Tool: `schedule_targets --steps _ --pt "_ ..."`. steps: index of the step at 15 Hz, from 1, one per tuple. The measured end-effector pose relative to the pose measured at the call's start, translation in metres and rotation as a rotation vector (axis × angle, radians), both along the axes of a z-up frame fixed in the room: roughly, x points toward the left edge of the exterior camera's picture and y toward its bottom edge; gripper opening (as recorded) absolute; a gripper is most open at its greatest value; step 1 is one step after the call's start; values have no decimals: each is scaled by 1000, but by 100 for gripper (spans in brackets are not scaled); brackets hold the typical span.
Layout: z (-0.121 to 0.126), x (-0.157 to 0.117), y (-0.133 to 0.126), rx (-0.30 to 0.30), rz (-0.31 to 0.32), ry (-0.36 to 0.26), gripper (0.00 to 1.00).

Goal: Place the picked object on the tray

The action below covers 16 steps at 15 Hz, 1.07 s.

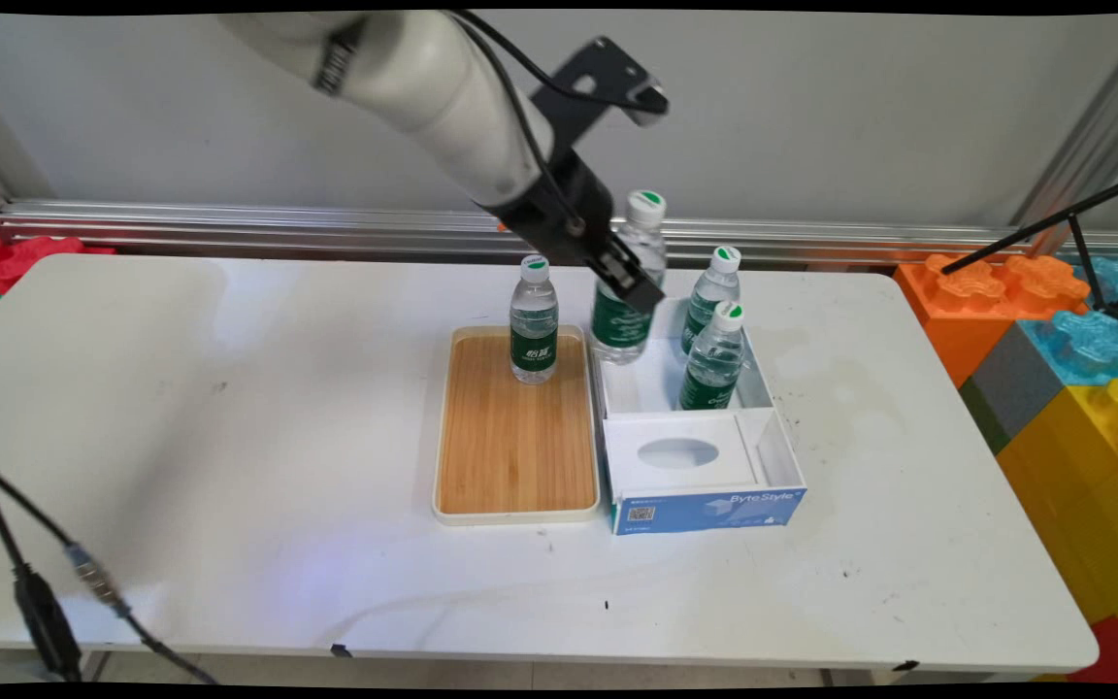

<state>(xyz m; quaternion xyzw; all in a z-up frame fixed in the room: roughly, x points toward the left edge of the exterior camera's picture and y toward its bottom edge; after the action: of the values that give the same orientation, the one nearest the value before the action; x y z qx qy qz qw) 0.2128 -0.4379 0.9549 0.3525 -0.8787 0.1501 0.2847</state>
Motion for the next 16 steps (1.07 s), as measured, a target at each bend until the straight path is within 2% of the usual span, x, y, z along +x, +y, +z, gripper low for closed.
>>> schedule_targets --steps 3,7,10,16 --pt "7 24 13 16 -20 -20 0" --pt "-7 64 31 48 -72 -20 0" --pt "-33 91 40 71 -117 -5 0" --pt "-88 104 39 58 -205 37 0"
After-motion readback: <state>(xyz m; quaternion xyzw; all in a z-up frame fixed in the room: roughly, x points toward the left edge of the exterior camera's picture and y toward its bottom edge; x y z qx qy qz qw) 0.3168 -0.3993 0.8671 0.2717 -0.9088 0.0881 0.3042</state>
